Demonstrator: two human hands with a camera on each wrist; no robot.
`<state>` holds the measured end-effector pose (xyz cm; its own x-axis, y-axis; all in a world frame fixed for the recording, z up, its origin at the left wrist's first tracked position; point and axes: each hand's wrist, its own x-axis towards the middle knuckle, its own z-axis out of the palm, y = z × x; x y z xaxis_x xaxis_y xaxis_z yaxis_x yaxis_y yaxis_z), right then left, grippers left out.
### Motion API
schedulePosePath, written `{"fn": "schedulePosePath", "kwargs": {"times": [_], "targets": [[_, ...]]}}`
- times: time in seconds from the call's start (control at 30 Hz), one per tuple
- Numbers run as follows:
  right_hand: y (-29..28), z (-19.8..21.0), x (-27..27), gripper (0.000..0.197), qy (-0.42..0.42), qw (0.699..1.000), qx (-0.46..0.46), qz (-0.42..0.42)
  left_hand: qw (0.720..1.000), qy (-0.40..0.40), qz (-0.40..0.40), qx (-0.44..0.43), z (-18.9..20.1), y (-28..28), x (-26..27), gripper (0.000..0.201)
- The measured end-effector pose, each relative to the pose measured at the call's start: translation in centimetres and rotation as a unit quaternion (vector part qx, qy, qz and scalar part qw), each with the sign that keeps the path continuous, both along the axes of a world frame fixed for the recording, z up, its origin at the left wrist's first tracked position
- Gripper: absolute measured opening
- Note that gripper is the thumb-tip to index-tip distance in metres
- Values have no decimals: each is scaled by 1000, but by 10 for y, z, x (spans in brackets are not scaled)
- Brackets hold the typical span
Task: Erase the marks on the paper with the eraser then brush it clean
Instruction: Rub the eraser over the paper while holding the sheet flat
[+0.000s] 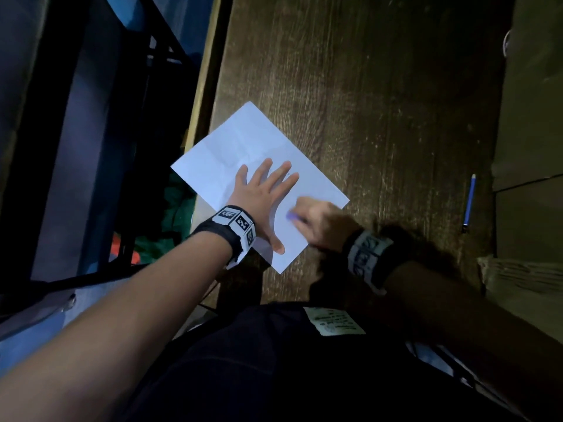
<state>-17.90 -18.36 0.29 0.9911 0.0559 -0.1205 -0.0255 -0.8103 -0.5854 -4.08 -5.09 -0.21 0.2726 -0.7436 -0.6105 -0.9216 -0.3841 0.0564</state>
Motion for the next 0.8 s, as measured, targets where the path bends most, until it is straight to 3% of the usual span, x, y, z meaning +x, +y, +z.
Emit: {"fn": "schedulePosePath", "kwargs": {"times": [0.07,0.13,0.23,0.3,0.37,0.43,0.5,0.6,0.67,0.73,0.8], "targets": [[-17,-6,21,16,-29,989,-29,-140,1000,-9,-1,-4,1,0,-1,162],[-9,-10,16,11,-60,982,-12,-176,1000,-6,-1,-5,2,0,-2,162],[27,-1,-29,5,-34,998,44,-8,1000,-7,-1,-4,1,2,-2,163],[23,5,-37,7,-1,998,40,47,1000,-10,-3,-1,2,0,-2,163],[3,0,-15,12,-5,1000,16,-18,1000,-5,-1,1,5,-4,-3,162],[-14,-6,4,13,-41,989,-13,-140,1000,-2,-4,4,6,-8,-4,162],[-9,-11,0,10,-59,983,-6,-175,1000,1,-4,5,7,-8,-5,161],[24,1,-38,3,-32,998,43,-36,1000,-6,-5,3,4,-6,-5,160],[17,9,-42,4,-9,998,47,28,1000,-11,-8,1,6,-8,-4,160],[-4,4,-22,4,-15,999,19,-35,1000,-6,-7,2,6,-9,-4,161],[-24,-3,-4,6,-58,983,-13,-172,1000,-5,-5,-2,5,-9,-4,163]]}}
